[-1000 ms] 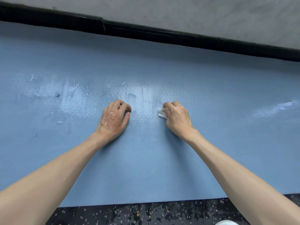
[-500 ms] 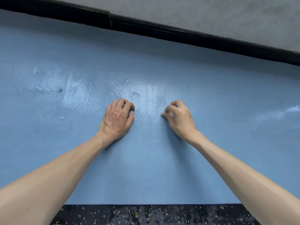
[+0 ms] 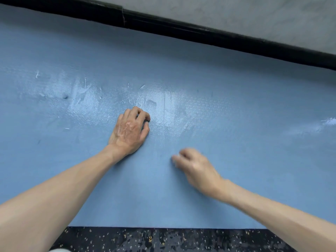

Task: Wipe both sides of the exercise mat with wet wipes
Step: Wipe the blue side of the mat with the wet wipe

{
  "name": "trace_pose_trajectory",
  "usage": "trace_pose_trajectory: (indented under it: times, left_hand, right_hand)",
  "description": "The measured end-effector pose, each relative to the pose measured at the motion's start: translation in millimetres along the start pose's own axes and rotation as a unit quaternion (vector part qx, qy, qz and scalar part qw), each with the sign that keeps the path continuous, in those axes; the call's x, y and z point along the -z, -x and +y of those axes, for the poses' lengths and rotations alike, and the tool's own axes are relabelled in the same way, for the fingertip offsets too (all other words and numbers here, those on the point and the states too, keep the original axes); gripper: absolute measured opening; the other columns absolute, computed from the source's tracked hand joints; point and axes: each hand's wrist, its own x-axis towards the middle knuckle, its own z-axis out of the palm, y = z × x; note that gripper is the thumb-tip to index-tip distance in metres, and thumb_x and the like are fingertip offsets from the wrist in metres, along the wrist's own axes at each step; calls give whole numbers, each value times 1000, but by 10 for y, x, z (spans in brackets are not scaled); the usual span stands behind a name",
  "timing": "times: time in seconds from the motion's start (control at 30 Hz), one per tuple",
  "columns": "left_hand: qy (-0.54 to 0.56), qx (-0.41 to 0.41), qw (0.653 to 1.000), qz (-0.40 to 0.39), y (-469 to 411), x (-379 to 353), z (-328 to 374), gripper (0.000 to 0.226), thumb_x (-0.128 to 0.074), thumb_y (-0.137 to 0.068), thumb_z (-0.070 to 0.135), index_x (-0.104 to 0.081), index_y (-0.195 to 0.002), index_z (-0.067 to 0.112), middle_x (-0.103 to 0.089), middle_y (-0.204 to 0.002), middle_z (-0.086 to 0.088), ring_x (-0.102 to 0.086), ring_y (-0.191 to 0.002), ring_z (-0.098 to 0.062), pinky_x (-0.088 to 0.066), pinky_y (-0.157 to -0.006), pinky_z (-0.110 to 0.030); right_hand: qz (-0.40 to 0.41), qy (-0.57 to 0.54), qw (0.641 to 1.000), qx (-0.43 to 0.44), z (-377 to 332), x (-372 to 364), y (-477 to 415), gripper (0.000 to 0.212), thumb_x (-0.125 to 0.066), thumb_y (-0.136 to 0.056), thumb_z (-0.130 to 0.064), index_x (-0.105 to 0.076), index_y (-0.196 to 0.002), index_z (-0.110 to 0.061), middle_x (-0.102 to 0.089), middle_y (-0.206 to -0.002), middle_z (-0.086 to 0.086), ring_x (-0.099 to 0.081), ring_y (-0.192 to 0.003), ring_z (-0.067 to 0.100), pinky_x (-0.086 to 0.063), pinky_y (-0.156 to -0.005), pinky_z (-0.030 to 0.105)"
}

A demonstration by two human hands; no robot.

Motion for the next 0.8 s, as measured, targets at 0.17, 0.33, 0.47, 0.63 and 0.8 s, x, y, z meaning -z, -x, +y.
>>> trace_pose_trajectory:
  times: [0.17,0.33,0.47,0.63,0.8]
  left_hand:
    - [-7,1,1000,3,4,-5,20,25,-38,-89,30,-58,-97,17,-51,-96,-4,-49,-82,-26,-42,-73,-41]
    - [-3,2,1000,5,7,-5,12,23,-40,-89,28,-58,-97,16,-51,-96,-5,-50,-82,-26,-42,-73,-41]
    - [1,2,1000,9,10,-6,6,24,-39,-89,28,-58,-97,16,-51,-95,-3,-49,-81,-25,-42,-73,-39]
    - [1,-1,1000,9,-4,-9,-8,23,-40,-89,28,-59,-96,17,-52,-96,-3,-49,-81,-24,-41,-73,-38]
    - [4,-2,1000,8,4,-3,10,24,-39,-89,28,-59,-96,17,-53,-95,-3,-49,-80,-23,-43,-73,-38]
  right_hand:
    - [-140,-1,971,194,-152,-46,444,23,-58,-88,0,-56,-110,-7,-49,-96,8,-42,-79,21,-46,-56,34]
    - [28,62,995,77,321,58,-668,38,-38,-96,-37,-57,-117,-12,-47,-97,-2,-45,-87,20,-31,-71,26]
    - [118,71,980,-145,561,216,-1174,24,-53,-96,-22,-56,-83,-3,-47,-85,6,-47,-72,29,-32,-62,30]
    - [-39,16,999,-1,19,-50,-330,28,-45,-94,-2,-58,-119,-5,-50,-107,11,-50,-93,28,-31,-75,27]
    - [-208,-21,960,187,-534,-136,627,17,-48,-96,-11,-50,-113,-14,-42,-99,2,-39,-81,17,-45,-60,30]
